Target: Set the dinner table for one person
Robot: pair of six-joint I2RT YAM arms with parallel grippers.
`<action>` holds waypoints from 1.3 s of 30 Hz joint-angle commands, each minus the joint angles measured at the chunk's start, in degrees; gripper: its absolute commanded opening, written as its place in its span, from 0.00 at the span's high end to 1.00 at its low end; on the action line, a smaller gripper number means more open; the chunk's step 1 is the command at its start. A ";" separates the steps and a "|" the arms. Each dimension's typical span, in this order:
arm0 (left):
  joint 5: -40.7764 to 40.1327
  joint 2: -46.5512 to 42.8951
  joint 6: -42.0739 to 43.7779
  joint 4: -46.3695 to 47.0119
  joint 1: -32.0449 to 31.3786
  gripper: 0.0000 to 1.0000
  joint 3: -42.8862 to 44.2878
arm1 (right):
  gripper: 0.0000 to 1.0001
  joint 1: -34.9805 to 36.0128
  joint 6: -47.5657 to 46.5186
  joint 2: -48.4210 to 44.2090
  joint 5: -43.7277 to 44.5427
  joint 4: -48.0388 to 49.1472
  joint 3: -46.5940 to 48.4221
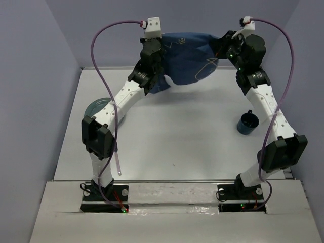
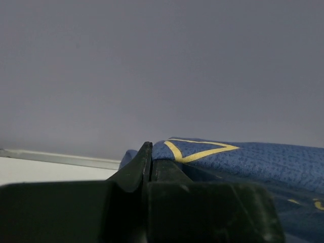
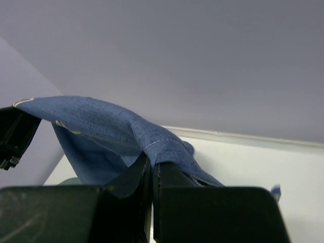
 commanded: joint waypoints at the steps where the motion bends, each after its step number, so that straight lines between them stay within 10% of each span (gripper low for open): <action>1: -18.11 -7.04 16.18 7.31 -3.70 1.00 -0.83 | 1.00 -1.65 -5.27 -6.61 -1.24 6.40 -2.37; 4: -23.74 -13.99 19.46 17.85 -7.66 0.95 -18.04 | 1.00 -1.65 -6.85 -13.20 -2.48 8.69 -17.38; 11: -23.42 -30.95 -7.94 17.47 -13.30 0.01 -55.31 | 1.00 -1.65 -0.98 -21.82 2.87 12.12 -49.57; 15: -16.66 -40.26 -21.74 12.19 -14.62 0.01 -69.11 | 1.00 -1.65 1.76 -22.35 8.67 12.39 -58.89; 20: -10.16 -43.71 -31.08 8.07 -14.45 0.01 -76.70 | 0.31 -1.65 4.66 -25.42 11.93 9.24 -63.57; 22: -9.09 -42.57 -33.98 5.35 -14.45 0.01 -78.37 | 0.20 -1.65 5.71 -26.57 13.41 5.65 -62.95; 39: 1.11 -36.78 -40.93 12.80 4.36 0.12 -86.21 | 0.43 -1.65 14.15 -31.15 7.98 0.52 -70.07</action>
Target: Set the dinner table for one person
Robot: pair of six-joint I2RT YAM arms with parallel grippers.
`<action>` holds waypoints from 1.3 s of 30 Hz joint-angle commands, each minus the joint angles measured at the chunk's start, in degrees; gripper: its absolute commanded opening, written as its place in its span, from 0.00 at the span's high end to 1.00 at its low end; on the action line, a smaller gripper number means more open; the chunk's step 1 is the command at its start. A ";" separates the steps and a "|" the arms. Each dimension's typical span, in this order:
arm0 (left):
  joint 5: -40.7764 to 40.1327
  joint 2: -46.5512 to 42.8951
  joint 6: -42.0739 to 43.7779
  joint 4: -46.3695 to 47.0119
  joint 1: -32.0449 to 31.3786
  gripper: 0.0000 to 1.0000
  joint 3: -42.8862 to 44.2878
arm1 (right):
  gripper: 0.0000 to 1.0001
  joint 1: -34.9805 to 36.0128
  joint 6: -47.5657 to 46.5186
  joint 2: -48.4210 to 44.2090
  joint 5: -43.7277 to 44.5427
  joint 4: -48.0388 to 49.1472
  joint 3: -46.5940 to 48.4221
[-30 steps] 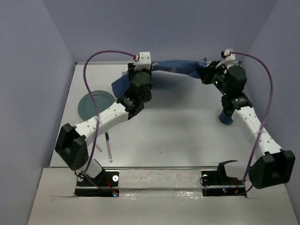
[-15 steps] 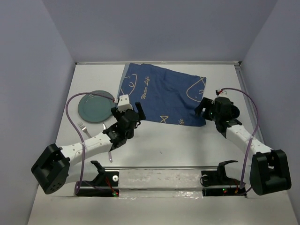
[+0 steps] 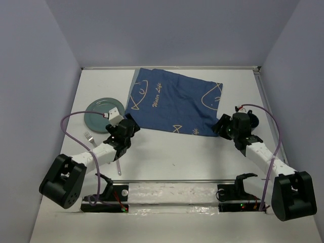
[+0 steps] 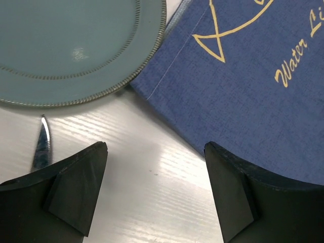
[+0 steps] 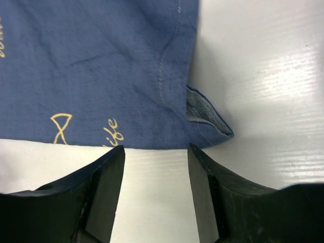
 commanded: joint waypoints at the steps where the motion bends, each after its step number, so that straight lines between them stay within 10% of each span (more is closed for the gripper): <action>1: 1.63 3.99 -2.61 7.51 0.89 0.13 1.38 | 0.43 -0.20 2.44 0.96 0.88 0.57 -0.37; 10: 1.10 12.16 -3.76 14.02 3.35 0.19 3.05 | 0.31 -0.20 7.01 4.57 5.53 0.13 -2.39; 27: 1.02 19.12 -1.91 21.13 4.32 0.41 5.25 | 0.55 -0.73 12.46 16.25 12.39 0.65 2.62; 33: 0.67 21.66 0.11 22.45 4.40 0.71 7.18 | 0.86 -1.26 14.13 18.90 13.88 0.83 3.76; 39: 2.16 20.35 1.78 23.25 4.40 1.00 6.48 | 0.91 -1.26 13.17 13.54 16.34 0.22 1.92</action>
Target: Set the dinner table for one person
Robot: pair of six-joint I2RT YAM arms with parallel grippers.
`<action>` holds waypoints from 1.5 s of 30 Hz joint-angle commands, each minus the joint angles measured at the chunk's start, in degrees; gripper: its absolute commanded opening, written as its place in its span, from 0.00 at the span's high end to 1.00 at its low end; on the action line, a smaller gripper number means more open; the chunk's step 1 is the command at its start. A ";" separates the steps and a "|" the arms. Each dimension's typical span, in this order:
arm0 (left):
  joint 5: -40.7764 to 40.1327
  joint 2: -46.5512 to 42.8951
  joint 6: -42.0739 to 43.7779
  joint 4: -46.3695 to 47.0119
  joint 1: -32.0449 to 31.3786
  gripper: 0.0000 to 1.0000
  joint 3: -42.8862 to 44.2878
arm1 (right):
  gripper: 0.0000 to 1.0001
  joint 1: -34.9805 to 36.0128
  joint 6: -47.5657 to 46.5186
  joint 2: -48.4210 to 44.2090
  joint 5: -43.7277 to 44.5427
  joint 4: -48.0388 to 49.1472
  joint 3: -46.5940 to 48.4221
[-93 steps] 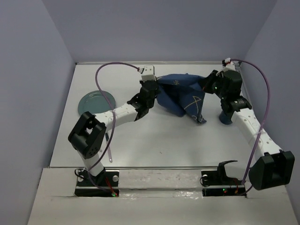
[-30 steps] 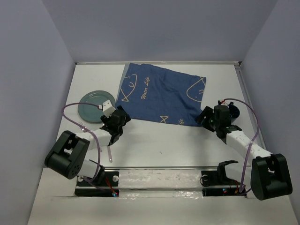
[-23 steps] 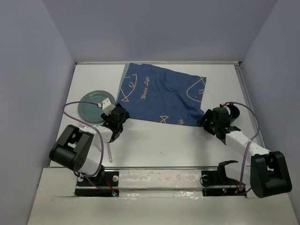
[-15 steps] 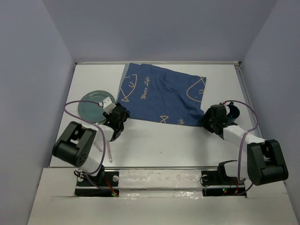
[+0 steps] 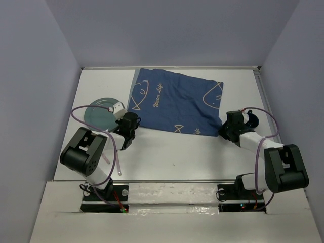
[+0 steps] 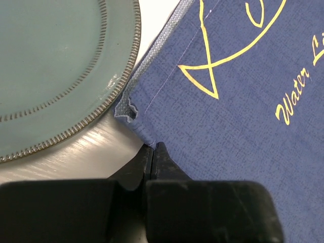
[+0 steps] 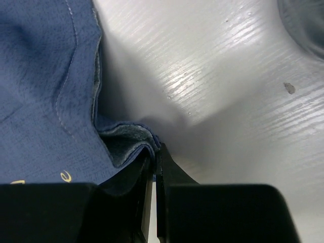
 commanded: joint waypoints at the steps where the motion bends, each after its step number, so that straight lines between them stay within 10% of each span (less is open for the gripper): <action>1: -1.08 -2.49 1.78 3.64 0.34 1.00 0.21 | 0.91 -0.43 -0.73 -5.12 4.56 -1.14 -1.27; 28: 3.58 -51.71 -10.78 -25.71 -13.90 1.00 -21.76 | 0.79 -0.43 0.14 -32.73 -3.18 -23.10 -5.15; 32: 4.20 -53.03 -11.05 -26.33 -13.99 0.78 -22.03 | 0.54 -0.43 0.67 -37.12 1.22 -26.98 -3.30; 37: 4.38 -55.14 -10.62 -27.73 -13.99 0.04 -21.33 | 0.39 -0.43 -2.14 -38.71 2.28 -27.69 -0.58; 45: 0.51 -58.48 -1.66 -31.78 -14.08 0.01 -11.93 | 0.50 -0.43 -6.63 -31.78 -3.77 -19.88 0.31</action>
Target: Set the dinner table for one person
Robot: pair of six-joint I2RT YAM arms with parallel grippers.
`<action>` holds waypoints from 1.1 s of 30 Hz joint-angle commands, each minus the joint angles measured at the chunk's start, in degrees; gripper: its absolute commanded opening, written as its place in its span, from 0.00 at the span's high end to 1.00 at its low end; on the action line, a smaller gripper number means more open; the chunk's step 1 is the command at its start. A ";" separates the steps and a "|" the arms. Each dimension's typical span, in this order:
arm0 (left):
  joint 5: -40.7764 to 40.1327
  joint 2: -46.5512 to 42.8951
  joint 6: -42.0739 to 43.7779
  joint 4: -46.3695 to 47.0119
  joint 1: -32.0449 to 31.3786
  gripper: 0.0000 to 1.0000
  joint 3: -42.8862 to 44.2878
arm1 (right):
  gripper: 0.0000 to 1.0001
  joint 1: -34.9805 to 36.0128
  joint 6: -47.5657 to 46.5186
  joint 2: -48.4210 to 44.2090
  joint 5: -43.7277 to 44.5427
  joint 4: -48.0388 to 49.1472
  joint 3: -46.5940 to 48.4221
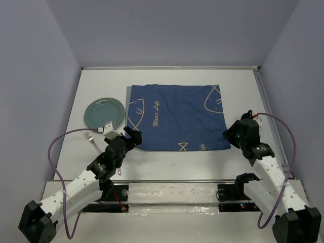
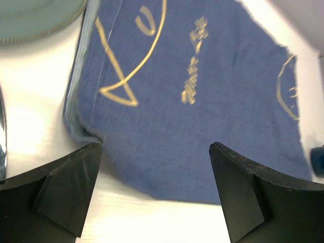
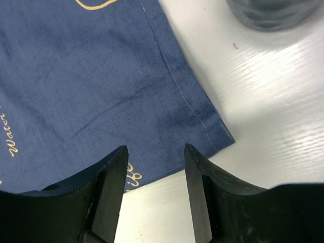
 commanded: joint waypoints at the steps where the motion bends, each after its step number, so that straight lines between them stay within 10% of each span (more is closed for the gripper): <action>1: -3.14 -0.63 6.61 0.55 -0.18 0.01 8.22 | 0.59 -0.41 -2.85 7.02 -6.24 8.65 2.10; 7: -2.70 2.01 14.26 1.60 -0.35 0.01 15.62 | 1.00 -0.41 -4.51 19.77 -8.29 21.58 1.40; 18: 5.11 0.78 17.51 -3.40 -0.61 0.01 25.02 | 1.00 -0.41 -5.22 41.30 -11.19 33.72 6.40; 28: 4.87 -2.11 31.21 -10.52 -0.61 0.01 35.93 | 1.00 -0.41 -4.16 43.18 -12.15 35.57 7.02; 33: -2.18 -1.95 29.13 -11.75 -0.35 0.01 33.47 | 0.80 0.12 -4.25 37.28 -13.73 33.55 8.51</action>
